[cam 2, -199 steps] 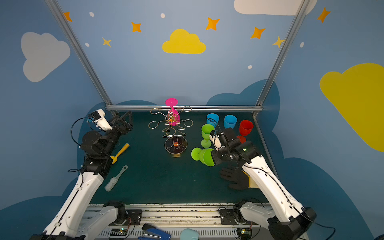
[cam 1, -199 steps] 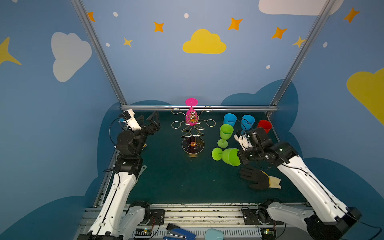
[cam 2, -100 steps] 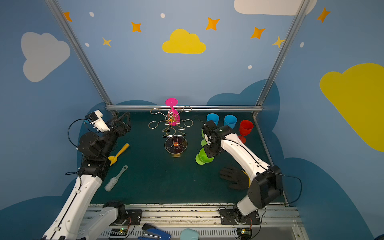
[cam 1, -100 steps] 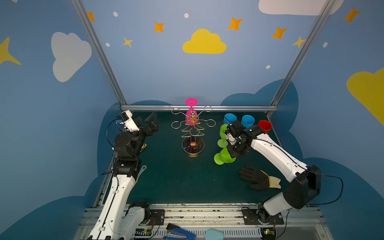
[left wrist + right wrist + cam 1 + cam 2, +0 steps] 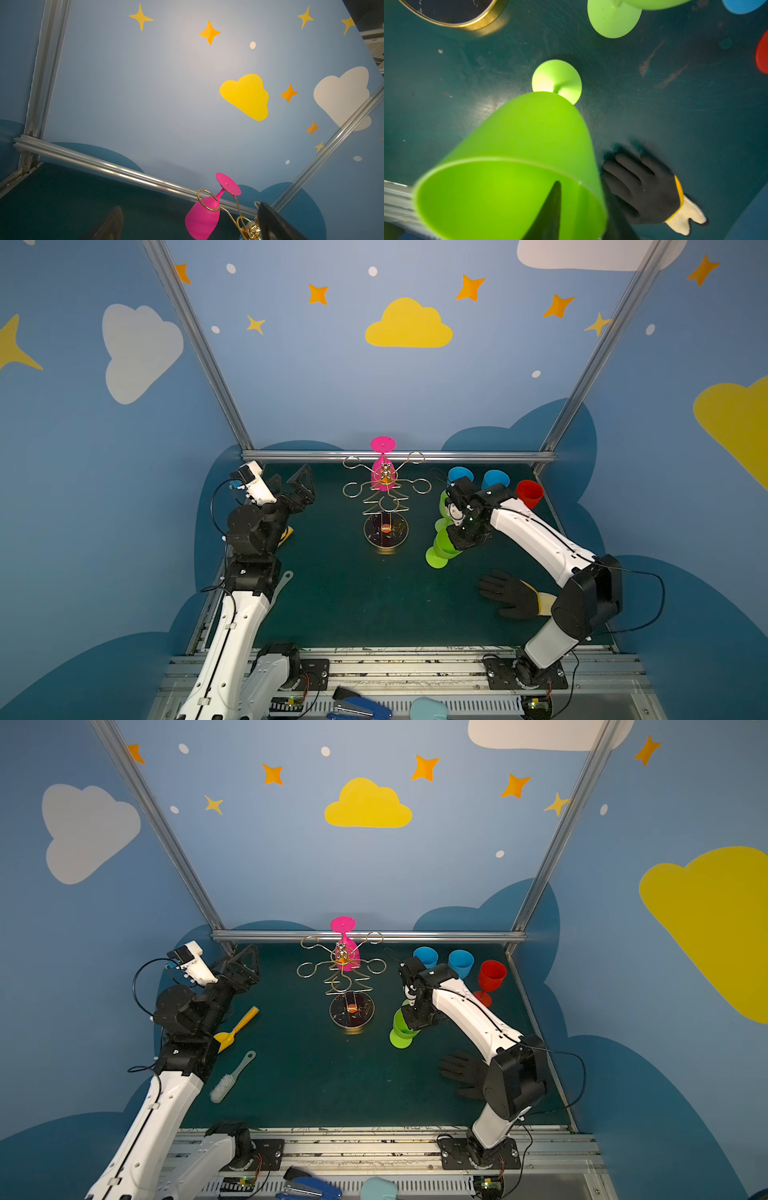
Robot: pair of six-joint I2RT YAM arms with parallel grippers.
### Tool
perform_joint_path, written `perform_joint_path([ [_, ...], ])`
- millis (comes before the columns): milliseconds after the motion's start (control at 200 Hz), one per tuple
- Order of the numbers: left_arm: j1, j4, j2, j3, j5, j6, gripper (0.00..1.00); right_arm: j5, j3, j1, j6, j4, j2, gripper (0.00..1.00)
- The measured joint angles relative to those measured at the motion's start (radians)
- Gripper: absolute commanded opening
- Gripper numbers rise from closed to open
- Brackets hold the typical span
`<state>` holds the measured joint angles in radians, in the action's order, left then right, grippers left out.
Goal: Take the wine glass off the wine glass rack
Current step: 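Set the lime green glass upright and open the right gripper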
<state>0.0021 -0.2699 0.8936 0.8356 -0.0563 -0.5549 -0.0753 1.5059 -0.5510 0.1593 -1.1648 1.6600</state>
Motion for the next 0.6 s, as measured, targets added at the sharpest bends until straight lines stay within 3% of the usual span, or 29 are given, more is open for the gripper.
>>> perform_joint_path([
  [130,0.010,0.037,0.043,0.027,-0.006,-0.012,0.98,0.021,0.000,0.018,-0.001,0.016,-0.034,0.59],
  [260,0.024,0.130,0.147,0.147,-0.066,-0.021,0.96,0.053,-0.006,0.053,-0.002,0.058,-0.145,0.69],
  [476,0.031,0.277,0.397,0.429,-0.295,-0.033,0.87,0.214,-0.210,0.147,0.009,0.319,-0.495,0.80],
  [601,0.030,0.356,0.549,0.584,-0.408,-0.025,0.84,0.277,-0.351,0.175,0.027,0.453,-0.650,0.81],
])
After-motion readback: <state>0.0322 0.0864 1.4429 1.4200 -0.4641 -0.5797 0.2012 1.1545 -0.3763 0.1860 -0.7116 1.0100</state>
